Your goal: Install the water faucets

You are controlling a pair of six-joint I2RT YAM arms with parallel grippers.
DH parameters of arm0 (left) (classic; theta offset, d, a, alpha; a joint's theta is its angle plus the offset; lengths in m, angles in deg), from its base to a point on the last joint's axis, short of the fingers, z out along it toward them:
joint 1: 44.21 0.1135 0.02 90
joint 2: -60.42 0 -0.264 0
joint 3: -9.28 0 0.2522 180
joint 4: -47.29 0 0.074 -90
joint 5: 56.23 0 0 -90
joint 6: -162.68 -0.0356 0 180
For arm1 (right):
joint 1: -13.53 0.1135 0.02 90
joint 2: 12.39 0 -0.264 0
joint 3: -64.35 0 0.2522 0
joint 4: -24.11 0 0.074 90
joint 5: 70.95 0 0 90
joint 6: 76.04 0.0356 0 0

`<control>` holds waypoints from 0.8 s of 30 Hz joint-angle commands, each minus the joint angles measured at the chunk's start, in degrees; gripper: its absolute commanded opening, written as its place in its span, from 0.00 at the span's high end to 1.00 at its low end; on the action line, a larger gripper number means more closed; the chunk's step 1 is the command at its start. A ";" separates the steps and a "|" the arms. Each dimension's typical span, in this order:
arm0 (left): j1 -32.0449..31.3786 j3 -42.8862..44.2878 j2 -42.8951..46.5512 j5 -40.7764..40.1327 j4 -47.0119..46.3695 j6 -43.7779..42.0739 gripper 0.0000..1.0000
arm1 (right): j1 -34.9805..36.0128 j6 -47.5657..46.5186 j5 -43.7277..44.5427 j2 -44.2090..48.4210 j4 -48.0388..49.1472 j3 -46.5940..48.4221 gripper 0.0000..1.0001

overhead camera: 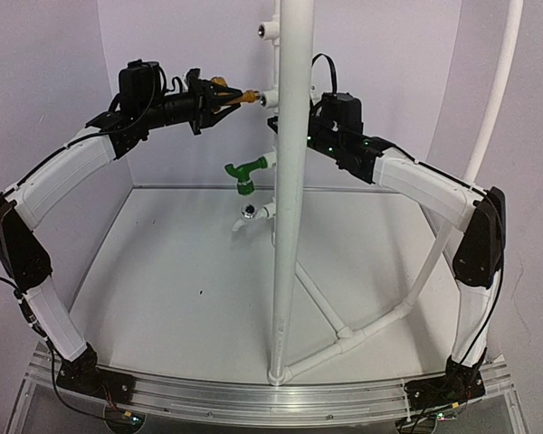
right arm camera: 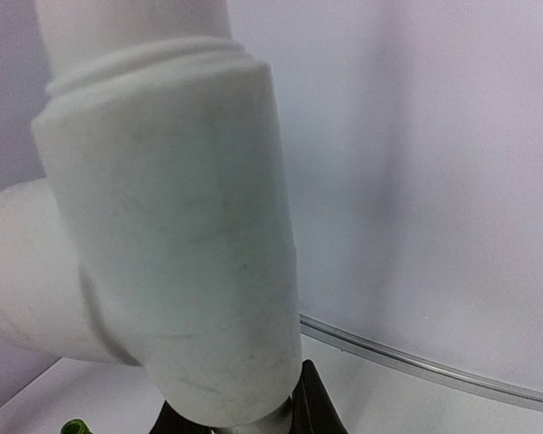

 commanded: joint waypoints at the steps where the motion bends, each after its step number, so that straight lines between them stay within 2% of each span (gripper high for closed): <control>1: 0.05 2.47 0.10 0.83 -1.35 1.22 1.00 | 2.56 14.06 -8.76 1.37 7.09 3.62 1.00; 16: 1.48 0.15 -1.36 2.85 -6.20 7.43 1.00 | 2.55 13.19 -11.48 1.28 8.23 3.22 1.00; 24: 1.72 -4.13 -1.81 5.35 -15.61 14.08 1.00 | 2.58 12.79 -12.24 1.31 8.98 2.95 1.00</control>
